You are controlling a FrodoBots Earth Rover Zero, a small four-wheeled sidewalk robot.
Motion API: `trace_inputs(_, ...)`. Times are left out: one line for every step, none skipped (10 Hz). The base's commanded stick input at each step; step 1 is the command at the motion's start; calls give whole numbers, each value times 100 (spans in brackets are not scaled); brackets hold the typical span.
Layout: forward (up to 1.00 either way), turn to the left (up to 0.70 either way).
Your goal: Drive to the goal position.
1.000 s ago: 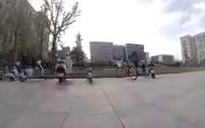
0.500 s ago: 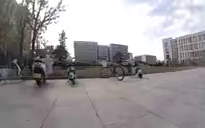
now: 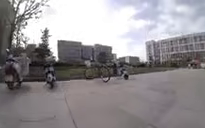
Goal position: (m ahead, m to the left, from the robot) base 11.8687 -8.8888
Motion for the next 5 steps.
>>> trace_inputs(95, -36)
trace_inputs(95, -36)
trace_inputs(95, -36)
trace_inputs(95, -36)
trace_inputs(95, -36)
